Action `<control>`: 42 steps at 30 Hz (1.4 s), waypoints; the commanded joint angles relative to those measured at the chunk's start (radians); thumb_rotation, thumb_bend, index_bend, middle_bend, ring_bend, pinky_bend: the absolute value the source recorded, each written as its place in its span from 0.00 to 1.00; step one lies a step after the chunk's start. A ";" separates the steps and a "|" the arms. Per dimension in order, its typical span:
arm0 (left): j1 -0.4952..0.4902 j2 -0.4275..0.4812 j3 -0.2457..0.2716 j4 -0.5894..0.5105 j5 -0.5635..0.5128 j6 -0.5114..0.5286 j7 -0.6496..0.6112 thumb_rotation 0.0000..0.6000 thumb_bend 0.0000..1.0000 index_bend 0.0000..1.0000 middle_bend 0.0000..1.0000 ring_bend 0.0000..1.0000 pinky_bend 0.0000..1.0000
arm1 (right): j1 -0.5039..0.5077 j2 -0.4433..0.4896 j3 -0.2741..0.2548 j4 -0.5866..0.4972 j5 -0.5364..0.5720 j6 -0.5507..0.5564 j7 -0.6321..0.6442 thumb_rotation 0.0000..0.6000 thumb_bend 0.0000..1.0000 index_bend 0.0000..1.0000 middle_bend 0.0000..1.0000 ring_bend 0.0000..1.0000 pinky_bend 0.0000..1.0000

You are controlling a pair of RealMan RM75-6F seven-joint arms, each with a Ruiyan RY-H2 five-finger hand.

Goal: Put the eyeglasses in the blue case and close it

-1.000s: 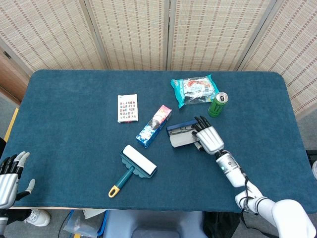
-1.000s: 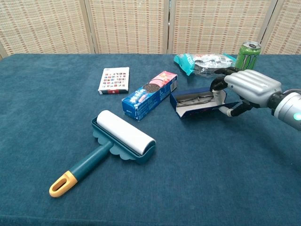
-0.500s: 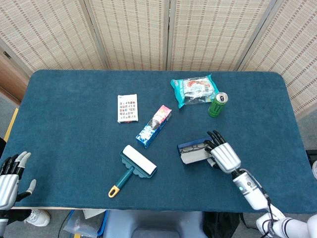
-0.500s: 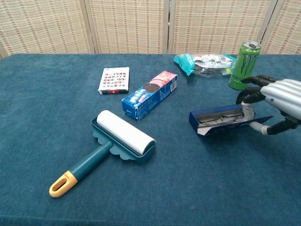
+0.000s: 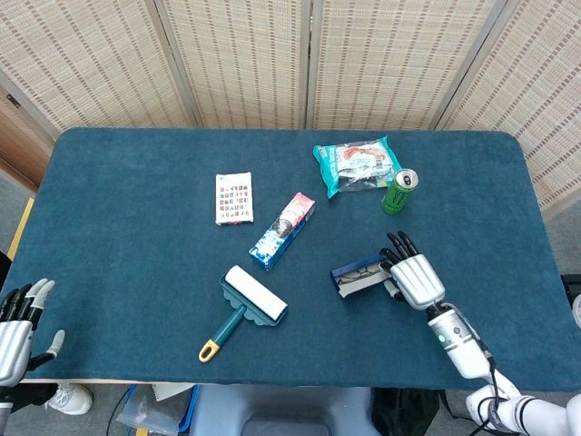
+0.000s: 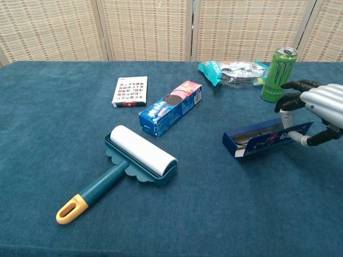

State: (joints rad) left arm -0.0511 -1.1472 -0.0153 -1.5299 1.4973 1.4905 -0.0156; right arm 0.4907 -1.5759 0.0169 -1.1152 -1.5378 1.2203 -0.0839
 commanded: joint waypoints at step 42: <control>0.010 0.012 0.002 0.000 -0.005 -0.002 -0.017 1.00 0.38 0.00 0.00 0.00 0.00 | 0.143 0.025 0.100 -0.019 0.121 -0.236 -0.021 1.00 0.37 0.00 0.01 0.00 0.00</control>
State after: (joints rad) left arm -0.0416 -1.1356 -0.0132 -1.5298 1.4927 1.4889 -0.0323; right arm 0.6469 -1.6011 0.1355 -1.0757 -1.4011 0.9845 -0.1317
